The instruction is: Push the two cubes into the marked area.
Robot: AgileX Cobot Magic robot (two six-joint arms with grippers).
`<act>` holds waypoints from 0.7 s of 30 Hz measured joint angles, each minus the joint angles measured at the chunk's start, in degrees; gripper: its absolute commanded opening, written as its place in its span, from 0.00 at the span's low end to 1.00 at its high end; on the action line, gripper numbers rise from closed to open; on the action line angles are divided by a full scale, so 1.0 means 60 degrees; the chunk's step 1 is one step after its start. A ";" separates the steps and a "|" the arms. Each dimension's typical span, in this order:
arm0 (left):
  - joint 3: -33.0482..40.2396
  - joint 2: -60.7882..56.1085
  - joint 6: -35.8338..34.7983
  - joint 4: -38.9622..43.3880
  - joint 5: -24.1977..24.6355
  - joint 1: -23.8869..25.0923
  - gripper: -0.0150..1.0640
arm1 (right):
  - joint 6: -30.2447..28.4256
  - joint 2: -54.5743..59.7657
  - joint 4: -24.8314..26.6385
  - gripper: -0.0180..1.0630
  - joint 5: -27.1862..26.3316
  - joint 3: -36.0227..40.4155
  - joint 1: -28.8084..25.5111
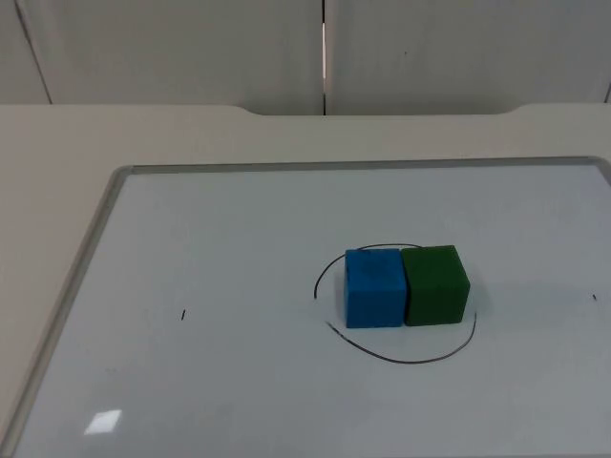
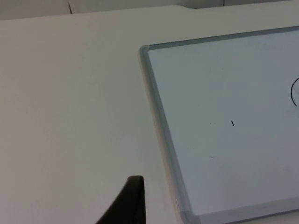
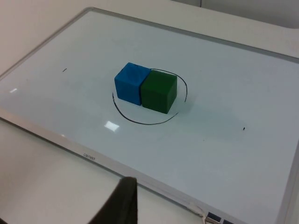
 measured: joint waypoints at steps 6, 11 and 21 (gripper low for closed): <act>0.0000 0.0000 0.0000 0.0000 0.0000 0.0578 0.99 | 0.0000 0.0000 0.0000 0.99 0.0000 0.0000 0.0000; 0.0000 0.0000 0.0000 0.0000 0.0000 0.1040 0.99 | 0.0000 0.0000 0.0000 0.99 0.0000 0.0000 0.0000; 0.0000 0.0000 0.0000 0.0000 0.0000 0.1635 0.99 | 0.0000 0.0000 0.0000 0.99 0.0000 0.0000 0.0000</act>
